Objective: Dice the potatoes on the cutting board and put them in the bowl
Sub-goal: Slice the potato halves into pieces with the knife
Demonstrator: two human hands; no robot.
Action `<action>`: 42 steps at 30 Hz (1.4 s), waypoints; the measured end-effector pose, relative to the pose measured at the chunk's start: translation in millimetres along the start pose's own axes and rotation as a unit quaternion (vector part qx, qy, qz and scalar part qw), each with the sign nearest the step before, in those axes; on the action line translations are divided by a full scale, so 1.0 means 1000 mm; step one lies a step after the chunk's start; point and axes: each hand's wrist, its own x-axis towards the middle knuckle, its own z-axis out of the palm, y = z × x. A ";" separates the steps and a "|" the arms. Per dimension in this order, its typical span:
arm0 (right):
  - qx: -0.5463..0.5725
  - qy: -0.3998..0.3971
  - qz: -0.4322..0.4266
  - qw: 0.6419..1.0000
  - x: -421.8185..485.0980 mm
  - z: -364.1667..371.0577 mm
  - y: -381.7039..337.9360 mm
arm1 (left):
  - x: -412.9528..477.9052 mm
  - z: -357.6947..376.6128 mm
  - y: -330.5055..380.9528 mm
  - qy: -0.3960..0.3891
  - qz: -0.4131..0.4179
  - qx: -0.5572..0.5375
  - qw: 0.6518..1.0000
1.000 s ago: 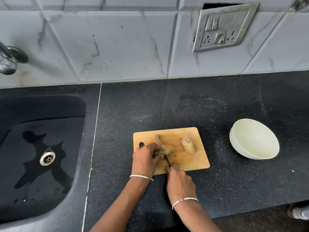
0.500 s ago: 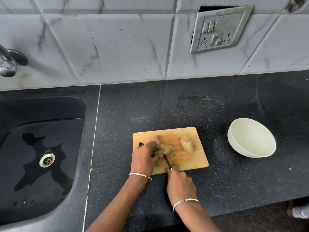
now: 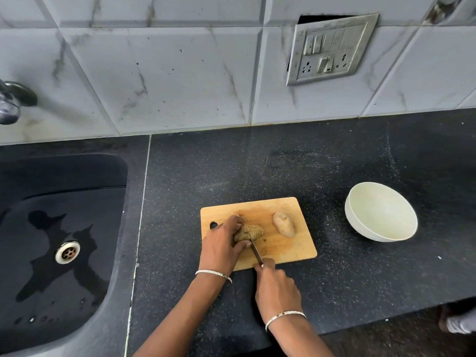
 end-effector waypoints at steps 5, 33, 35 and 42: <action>0.004 -0.004 -0.002 1.000 -0.001 0.002 0.002 | -0.002 0.001 -0.001 0.026 0.006 0.003 1.000; 0.021 -0.002 -0.005 1.000 -0.058 -0.031 0.044 | -0.004 0.008 -0.018 0.049 -0.014 -0.084 0.995; 0.044 0.028 -0.023 0.998 -0.047 -0.033 0.037 | -0.005 0.009 -0.018 0.055 -0.019 -0.108 0.993; 0.037 0.025 -0.052 0.998 -0.022 -0.018 0.012 | -0.007 0.008 -0.015 0.060 -0.020 -0.129 0.990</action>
